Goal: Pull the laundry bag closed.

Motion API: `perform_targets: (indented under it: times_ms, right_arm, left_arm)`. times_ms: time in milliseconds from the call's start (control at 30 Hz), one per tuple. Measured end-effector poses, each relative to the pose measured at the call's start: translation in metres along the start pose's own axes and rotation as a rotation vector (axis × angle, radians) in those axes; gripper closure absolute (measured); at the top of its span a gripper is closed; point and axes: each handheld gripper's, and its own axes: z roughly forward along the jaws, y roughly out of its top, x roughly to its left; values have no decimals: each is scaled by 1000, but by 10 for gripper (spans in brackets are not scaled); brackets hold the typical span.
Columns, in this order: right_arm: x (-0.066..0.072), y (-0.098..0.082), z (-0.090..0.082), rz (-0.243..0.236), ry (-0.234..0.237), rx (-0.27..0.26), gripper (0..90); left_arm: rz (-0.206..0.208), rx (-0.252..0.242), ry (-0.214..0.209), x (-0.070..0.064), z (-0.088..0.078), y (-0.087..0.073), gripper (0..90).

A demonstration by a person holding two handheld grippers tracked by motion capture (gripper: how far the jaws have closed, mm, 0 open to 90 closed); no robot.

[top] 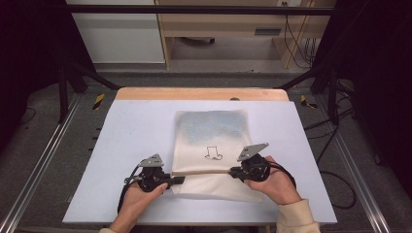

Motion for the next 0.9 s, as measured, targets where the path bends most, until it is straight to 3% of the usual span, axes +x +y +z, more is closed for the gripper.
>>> perform_targets:
  times_ms: [900]
  right_arm:
    - [-10, -22, -15, 44, -36, -7, 819]
  left_arm:
    - [-3, 3, 1, 0, 0, 0, 834]
